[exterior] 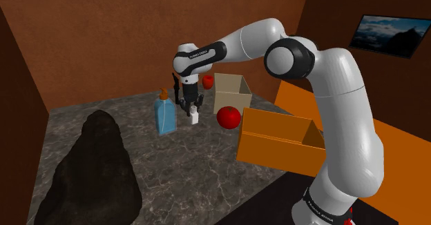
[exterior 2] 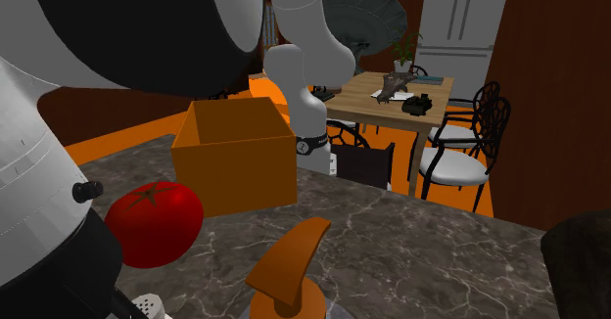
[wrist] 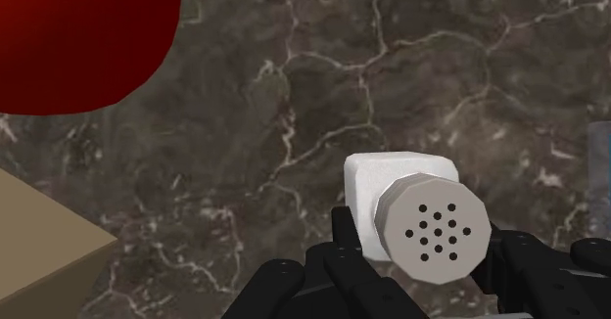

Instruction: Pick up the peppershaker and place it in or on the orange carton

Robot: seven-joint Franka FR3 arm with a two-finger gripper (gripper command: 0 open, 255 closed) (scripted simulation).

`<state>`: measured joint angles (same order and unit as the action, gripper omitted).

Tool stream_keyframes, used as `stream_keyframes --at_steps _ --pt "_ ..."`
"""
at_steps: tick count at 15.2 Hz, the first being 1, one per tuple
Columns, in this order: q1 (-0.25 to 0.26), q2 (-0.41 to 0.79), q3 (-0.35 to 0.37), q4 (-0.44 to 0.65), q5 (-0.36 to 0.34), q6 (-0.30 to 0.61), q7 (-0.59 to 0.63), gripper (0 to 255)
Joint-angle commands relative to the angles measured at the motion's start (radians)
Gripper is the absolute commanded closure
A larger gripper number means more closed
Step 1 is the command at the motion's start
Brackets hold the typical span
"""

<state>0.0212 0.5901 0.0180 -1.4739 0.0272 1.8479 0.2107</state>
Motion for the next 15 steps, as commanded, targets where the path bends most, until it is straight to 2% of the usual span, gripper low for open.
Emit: stream_keyframes --at_steps 1,15 --pt "0.0 -0.005 0.0 0.005 0.0 -0.011 0.0 255" --pt "-0.001 -0.058 0.0 0.111 0.0 -0.17 0.005 255"
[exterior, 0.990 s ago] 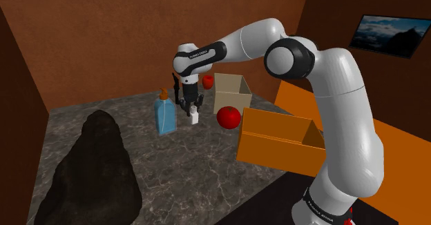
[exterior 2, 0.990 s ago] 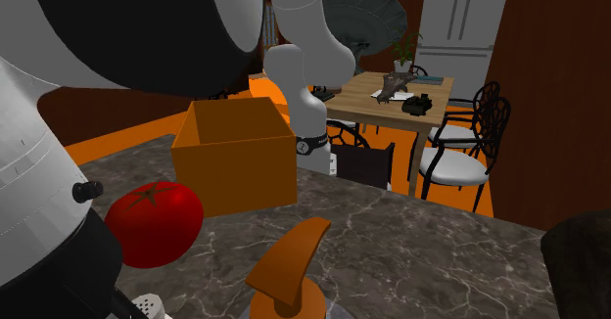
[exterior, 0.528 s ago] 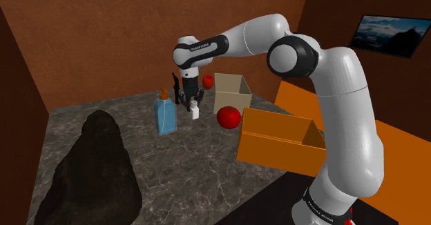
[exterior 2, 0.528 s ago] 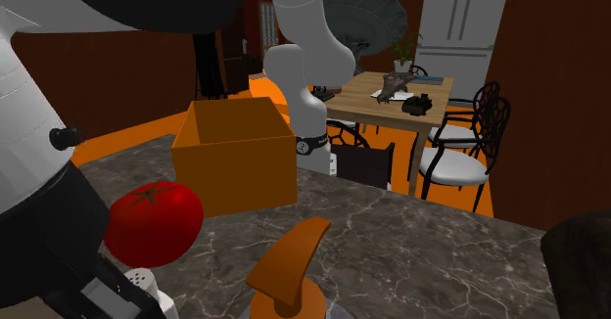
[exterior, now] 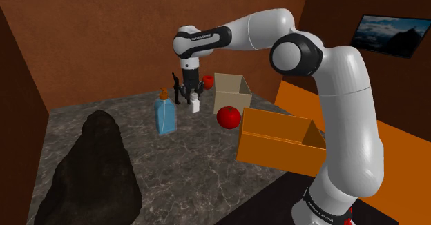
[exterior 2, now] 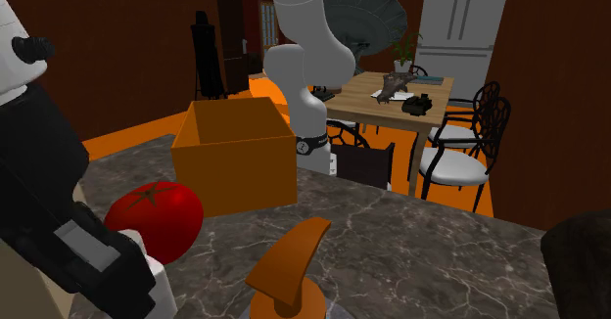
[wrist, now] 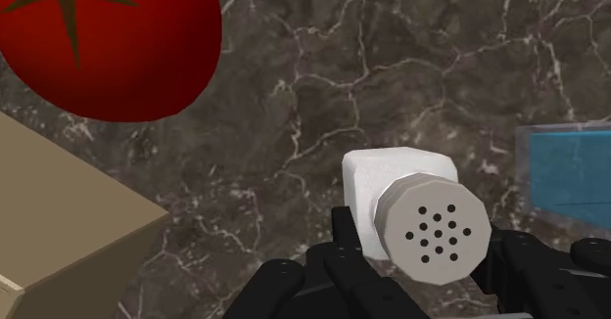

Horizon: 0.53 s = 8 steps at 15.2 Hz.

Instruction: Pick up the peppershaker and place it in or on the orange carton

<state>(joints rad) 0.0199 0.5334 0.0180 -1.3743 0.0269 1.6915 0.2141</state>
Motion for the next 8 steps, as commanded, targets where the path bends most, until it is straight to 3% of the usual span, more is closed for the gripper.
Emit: stream_keyframes --at_steps 1,8 --pt "0.001 -0.004 0.0 0.022 0.0 -0.026 0.002 255" --pt "0.0 -0.012 0.001 0.103 0.0 -0.115 0.004 255"
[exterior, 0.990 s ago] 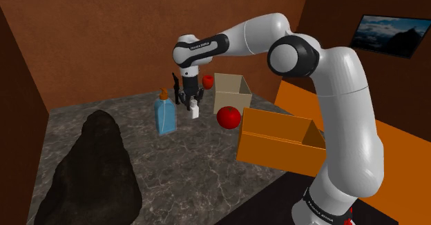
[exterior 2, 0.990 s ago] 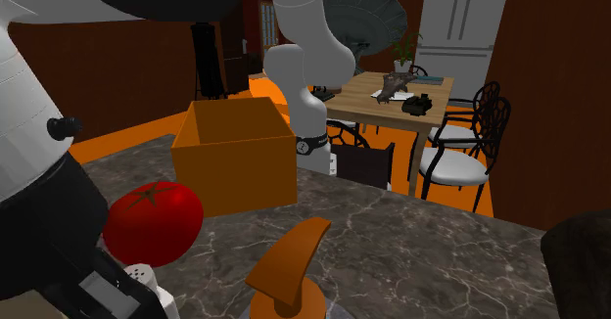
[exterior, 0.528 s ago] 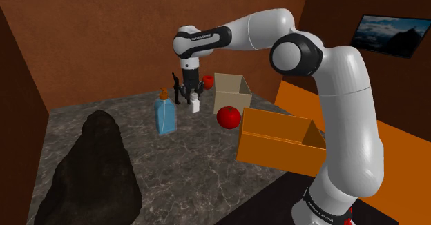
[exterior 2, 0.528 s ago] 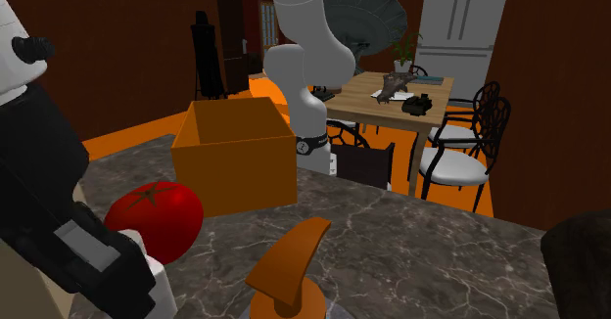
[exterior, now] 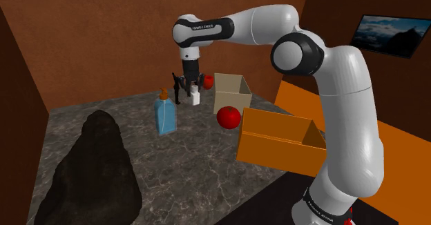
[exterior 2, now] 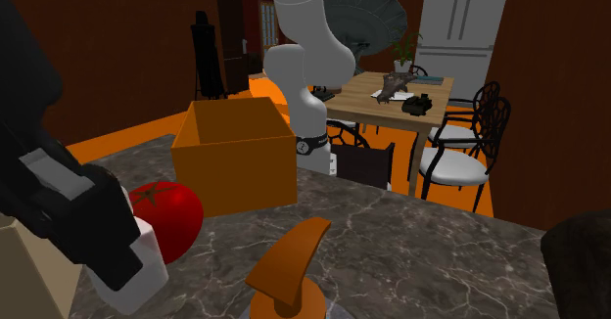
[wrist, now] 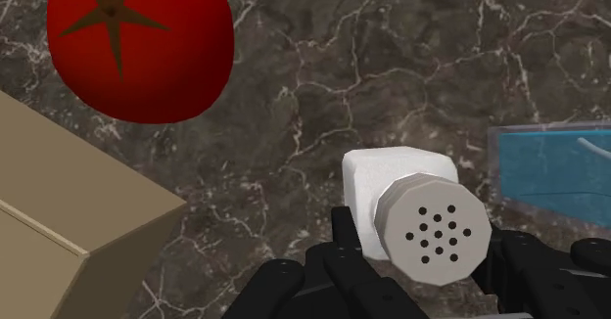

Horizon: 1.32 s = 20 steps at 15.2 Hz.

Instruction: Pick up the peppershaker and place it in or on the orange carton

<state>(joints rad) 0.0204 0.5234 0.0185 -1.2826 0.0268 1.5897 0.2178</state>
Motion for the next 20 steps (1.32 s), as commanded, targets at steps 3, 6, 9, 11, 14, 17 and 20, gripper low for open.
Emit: stream_keyframes --at_steps 3,6,9,11,14,17,20 --pt "0.0 -0.001 0.0 0.053 0.0 -0.054 0.002 255" --pt "0.0 0.003 0.0 0.099 0.0 -0.097 0.003 255" --pt "0.0 0.01 0.0 0.151 0.0 -0.141 0.004 255" --pt "0.0 0.017 0.001 0.189 0.0 -0.173 0.005 255" --pt "0.0 0.032 0.001 0.254 0.0 -0.223 0.007 255" --pt "0.001 0.054 0.001 0.331 0.0 -0.278 0.009 255" --pt "-0.005 -0.012 -0.001 0.24 0.0 -0.253 0.002 255"
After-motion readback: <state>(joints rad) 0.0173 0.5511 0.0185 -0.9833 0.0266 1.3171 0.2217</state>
